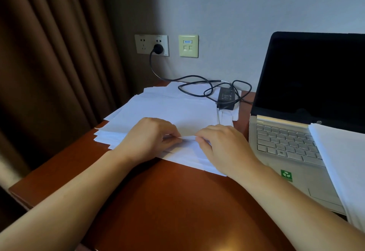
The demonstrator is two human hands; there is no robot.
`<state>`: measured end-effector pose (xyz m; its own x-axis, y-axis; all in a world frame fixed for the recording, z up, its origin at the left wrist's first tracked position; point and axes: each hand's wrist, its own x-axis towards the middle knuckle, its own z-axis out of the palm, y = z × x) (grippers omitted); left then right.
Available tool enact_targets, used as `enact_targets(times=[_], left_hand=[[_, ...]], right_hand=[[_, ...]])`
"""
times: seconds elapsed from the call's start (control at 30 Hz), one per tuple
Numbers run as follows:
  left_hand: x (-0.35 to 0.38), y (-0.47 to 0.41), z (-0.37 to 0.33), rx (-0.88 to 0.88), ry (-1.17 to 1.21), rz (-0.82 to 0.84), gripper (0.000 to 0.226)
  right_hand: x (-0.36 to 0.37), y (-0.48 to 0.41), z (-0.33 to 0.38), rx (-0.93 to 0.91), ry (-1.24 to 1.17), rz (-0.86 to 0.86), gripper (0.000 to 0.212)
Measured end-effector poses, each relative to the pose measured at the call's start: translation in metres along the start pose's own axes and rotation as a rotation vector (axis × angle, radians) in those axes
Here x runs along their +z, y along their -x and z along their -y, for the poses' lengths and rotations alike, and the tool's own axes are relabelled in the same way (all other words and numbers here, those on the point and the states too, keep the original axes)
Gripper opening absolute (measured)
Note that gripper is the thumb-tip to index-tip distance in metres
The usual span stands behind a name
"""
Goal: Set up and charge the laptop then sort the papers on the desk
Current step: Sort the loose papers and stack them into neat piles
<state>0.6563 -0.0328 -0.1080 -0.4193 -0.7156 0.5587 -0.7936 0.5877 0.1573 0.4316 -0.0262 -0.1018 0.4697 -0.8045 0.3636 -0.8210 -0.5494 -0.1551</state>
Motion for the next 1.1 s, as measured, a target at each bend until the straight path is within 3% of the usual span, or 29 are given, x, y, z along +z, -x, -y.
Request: enact_targets(times=[0.17, 0.27, 0.43, 0.6, 0.67, 0.8, 0.93, 1.0, 1.1], left_hand=[[-0.005, -0.004, -0.008, 0.090, -0.126, -0.064, 0.032], [-0.007, -0.002, -0.013, 0.159, -0.167, -0.079, 0.027], [-0.003, 0.002, -0.005, 0.016, -0.097, 0.139, 0.038], [0.000, 0.001, -0.006, -0.030, -0.068, 0.223, 0.051], [0.001, 0.001, -0.004, -0.028, -0.101, 0.206, 0.050], [-0.002, 0.001, 0.000, 0.039, -0.169, 0.129, 0.021], [-0.006, -0.001, -0.006, 0.124, -0.185, -0.042, 0.029], [-0.008, -0.002, -0.009, 0.166, -0.189, -0.111, 0.028], [-0.013, -0.005, -0.013, 0.220, -0.236, -0.230, 0.016]], right_hand=[[-0.003, -0.002, -0.002, 0.133, -0.021, -0.097, 0.028], [-0.003, -0.002, -0.003, 0.171, 0.013, -0.165, 0.026], [-0.006, -0.001, 0.002, 0.176, 0.002, -0.292, 0.003], [-0.004, -0.001, 0.006, 0.112, 0.021, -0.265, 0.052], [-0.005, -0.001, 0.007, 0.073, 0.037, -0.243, 0.050], [0.002, -0.001, 0.001, -0.043, 0.002, -0.160, 0.042], [0.007, 0.000, 0.000, -0.098, 0.024, -0.201, 0.016], [0.006, 0.001, 0.003, -0.112, 0.058, -0.150, 0.033], [0.000, -0.003, 0.003, 0.015, 0.112, -0.089, 0.030]])
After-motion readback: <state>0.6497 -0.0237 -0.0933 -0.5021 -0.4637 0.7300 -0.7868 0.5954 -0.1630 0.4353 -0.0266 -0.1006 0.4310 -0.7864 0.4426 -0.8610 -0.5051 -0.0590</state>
